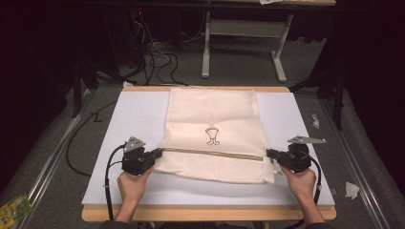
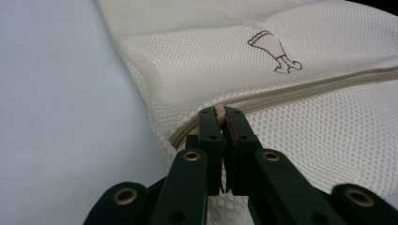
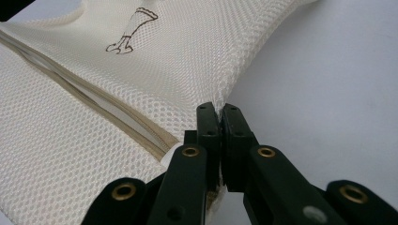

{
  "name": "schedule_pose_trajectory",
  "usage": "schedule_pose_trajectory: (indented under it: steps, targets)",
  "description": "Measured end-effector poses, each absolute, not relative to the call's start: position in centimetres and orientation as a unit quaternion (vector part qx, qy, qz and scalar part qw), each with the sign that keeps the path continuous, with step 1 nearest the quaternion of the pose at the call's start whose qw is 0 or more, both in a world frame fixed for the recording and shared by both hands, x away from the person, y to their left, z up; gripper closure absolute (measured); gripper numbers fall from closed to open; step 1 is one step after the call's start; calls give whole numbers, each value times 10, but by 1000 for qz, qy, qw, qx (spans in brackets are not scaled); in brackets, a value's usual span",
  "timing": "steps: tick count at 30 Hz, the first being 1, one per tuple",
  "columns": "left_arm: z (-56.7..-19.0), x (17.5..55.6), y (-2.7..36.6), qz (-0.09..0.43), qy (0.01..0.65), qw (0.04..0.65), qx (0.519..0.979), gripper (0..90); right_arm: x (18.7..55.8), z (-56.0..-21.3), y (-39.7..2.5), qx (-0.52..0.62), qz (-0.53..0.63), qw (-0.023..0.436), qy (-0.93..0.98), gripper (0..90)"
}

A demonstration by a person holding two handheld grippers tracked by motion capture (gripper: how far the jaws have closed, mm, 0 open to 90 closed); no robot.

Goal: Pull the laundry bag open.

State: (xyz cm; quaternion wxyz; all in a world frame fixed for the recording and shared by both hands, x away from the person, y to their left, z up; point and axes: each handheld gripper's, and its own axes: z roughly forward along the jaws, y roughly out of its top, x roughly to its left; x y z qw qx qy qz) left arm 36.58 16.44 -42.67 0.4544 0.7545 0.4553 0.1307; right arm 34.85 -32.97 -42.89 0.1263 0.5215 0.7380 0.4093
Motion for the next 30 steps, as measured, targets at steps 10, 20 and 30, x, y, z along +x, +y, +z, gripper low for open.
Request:
schedule_pose_trajectory:
  steps: [10, 20, 30]
  targets:
    - [-427, 369, 167, 133, 458, 448, 756, 871, 350, -427, -339, 528, 411, 130, 731, 889]
    - [-430, 372, 164, 139, 459, 436, 761, 871, 352, -428, -342, 531, 413, 133, 728, 890]
    - [-437, 371, 161, 123, 463, 428, 766, 868, 355, -435, -346, 539, 410, 118, 726, 879]
